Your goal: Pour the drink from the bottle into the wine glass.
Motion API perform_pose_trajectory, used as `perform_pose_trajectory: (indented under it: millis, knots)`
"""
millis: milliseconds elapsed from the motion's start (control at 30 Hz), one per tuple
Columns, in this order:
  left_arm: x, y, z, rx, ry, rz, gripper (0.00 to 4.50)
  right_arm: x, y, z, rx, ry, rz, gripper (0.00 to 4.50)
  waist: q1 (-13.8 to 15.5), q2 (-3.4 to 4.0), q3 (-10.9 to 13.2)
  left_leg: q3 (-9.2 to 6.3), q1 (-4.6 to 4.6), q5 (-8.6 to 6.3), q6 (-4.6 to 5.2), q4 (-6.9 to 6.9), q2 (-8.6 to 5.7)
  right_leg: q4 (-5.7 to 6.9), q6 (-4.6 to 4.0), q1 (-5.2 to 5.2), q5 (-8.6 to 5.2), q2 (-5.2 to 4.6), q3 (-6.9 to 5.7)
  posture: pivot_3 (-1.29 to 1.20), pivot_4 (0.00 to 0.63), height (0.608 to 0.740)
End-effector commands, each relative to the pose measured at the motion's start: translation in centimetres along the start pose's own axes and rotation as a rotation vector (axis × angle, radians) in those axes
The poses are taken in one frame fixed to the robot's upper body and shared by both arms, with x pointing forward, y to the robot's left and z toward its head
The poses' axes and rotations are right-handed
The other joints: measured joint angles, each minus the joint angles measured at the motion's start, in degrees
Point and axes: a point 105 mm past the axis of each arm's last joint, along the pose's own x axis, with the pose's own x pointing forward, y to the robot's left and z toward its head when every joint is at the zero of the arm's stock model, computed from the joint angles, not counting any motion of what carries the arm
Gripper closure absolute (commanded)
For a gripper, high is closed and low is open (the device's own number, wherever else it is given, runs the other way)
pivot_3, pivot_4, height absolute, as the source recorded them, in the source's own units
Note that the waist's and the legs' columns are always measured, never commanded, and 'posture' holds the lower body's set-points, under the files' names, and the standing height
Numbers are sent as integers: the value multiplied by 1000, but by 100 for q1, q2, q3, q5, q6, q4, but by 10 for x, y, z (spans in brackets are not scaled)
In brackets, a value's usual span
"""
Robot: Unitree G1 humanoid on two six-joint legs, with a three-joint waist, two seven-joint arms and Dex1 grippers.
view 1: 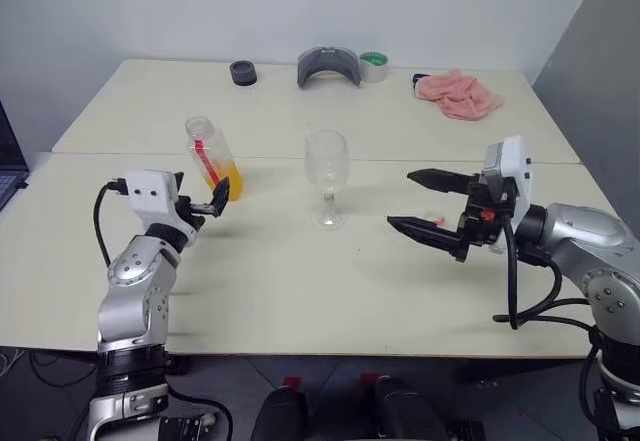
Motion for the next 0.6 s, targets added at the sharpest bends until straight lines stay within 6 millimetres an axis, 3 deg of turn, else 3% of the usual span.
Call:
perform_pose_trajectory:
  millis: [33, 600]
  knots:
    - [4, 1, 14, 42, -49, -8, 0, -3, 4, 17, -58, -41, 3, 14, 1, 0, 0, 1, 0, 0, 0, 0, 0, 0, 0, 0, 0, 0, 1, 0, 150, 740]
    - [30, 4, 9, 35, -66, -18, 0, -10, 10, 22, -54, -38, 38, 14, 46, 0, 0, -1, -3, 0, 0, 3, -1, 0, 0, 0, 0, -3, -1, 0, 150, 740]
